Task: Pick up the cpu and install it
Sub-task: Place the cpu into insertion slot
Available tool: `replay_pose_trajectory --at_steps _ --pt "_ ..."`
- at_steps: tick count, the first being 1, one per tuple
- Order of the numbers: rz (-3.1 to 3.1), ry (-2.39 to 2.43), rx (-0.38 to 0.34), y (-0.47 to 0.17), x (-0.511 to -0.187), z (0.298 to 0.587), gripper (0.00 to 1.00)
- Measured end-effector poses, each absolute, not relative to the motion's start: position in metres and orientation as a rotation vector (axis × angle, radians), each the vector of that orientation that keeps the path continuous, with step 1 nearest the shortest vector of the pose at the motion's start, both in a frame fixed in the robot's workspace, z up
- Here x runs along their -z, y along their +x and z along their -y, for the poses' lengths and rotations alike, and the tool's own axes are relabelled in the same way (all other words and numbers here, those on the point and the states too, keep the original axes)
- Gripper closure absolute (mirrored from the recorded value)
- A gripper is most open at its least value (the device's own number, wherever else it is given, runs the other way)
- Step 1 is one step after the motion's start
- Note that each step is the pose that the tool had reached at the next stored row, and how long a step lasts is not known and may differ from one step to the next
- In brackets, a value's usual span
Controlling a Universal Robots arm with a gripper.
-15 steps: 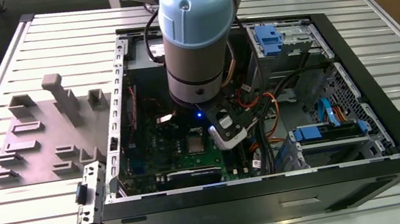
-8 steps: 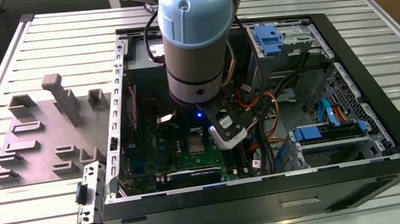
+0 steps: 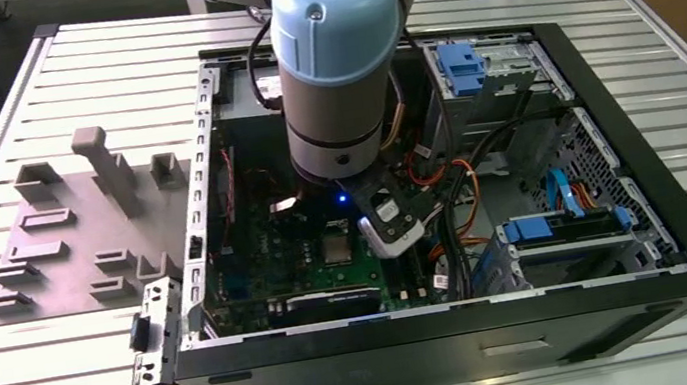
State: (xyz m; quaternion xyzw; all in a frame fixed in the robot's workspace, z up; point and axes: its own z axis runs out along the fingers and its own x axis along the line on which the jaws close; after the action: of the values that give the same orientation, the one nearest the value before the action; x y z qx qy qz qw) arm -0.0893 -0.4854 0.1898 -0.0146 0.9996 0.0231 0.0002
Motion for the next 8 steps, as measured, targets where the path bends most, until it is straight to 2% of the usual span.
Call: replay_pose_trajectory --at_steps 8 --pt "-3.140 -0.046 -0.079 -0.0893 -0.1896 0.4854 0.55"
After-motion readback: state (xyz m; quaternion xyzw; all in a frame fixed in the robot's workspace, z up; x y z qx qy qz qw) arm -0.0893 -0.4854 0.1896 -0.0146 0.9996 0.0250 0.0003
